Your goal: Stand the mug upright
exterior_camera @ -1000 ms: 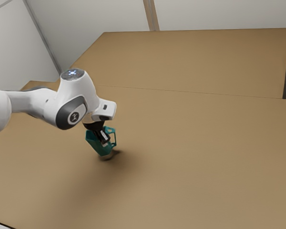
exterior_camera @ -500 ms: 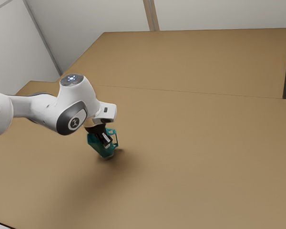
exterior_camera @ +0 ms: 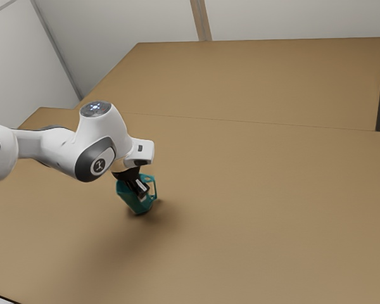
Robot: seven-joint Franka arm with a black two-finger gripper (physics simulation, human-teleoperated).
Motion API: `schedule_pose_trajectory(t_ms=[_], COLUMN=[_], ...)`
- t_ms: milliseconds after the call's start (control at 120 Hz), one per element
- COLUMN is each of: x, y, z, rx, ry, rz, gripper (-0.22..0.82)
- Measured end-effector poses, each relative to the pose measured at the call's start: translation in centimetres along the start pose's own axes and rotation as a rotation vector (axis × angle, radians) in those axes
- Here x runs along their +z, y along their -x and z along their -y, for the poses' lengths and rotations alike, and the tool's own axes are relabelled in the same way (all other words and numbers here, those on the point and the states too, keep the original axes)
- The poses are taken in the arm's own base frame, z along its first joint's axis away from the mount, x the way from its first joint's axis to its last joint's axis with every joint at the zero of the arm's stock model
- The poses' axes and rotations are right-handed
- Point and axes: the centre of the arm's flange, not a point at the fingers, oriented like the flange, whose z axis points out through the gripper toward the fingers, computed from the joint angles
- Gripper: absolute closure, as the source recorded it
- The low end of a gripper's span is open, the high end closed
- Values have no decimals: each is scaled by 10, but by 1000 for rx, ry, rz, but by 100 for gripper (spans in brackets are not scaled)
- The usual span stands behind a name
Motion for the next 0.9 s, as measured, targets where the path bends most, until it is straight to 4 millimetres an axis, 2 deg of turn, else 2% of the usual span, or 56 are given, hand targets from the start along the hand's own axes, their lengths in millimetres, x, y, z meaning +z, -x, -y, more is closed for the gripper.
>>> schedule_pose_trajectory(t_ms=[258,408,900], x=[-1,-5,-44], y=[0,-1,-10], z=[0,1,9], rx=[-11,-14,-30], ry=[0,-1,-17], rz=[-1,-8,-69], gripper=[43,34,20])
